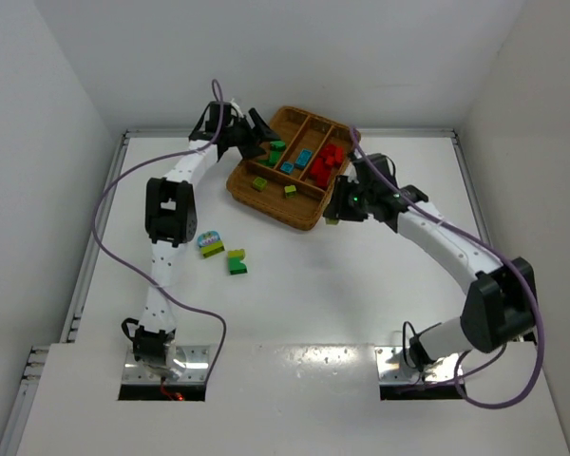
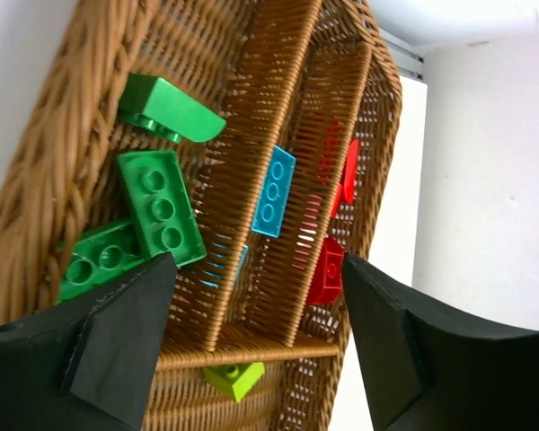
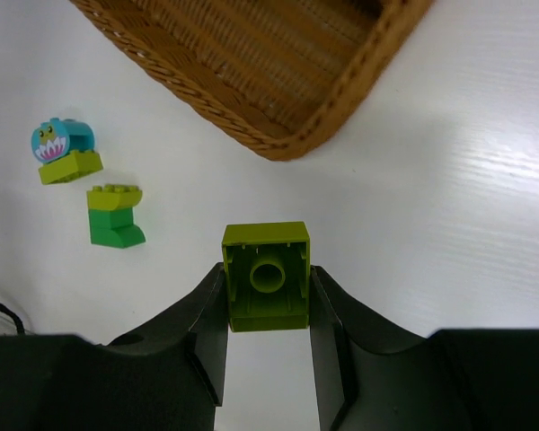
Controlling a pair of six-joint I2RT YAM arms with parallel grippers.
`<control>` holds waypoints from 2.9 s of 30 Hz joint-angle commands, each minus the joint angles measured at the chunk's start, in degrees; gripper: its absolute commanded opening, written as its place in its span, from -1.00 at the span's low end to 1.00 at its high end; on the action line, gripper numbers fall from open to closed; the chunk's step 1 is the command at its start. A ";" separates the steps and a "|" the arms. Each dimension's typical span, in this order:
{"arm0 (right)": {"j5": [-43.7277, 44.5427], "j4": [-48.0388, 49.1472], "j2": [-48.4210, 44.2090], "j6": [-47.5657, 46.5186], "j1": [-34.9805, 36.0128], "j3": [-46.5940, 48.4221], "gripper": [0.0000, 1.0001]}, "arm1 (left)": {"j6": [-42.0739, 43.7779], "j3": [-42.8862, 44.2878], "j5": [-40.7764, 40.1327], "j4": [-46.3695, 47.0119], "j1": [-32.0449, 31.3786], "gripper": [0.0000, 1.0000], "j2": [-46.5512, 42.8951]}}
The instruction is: Sort the legos into containers by color
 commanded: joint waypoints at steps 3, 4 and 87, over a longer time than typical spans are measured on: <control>-0.02 2.53 9.70 -3.23 4.55 13.04 -0.53 | 0.27 -0.18 2.49 -0.69 1.25 0.66 -6.89; 1.03 2.00 14.51 -3.84 5.69 17.41 -0.48 | 1.68 -1.33 1.44 -2.10 1.25 0.66 -10.82; 4.29 16.23 7.09 -6.48 26.70 -0.38 -0.60 | 24.20 -71.83 22.06 -10.49 4.52 1.00 -60.43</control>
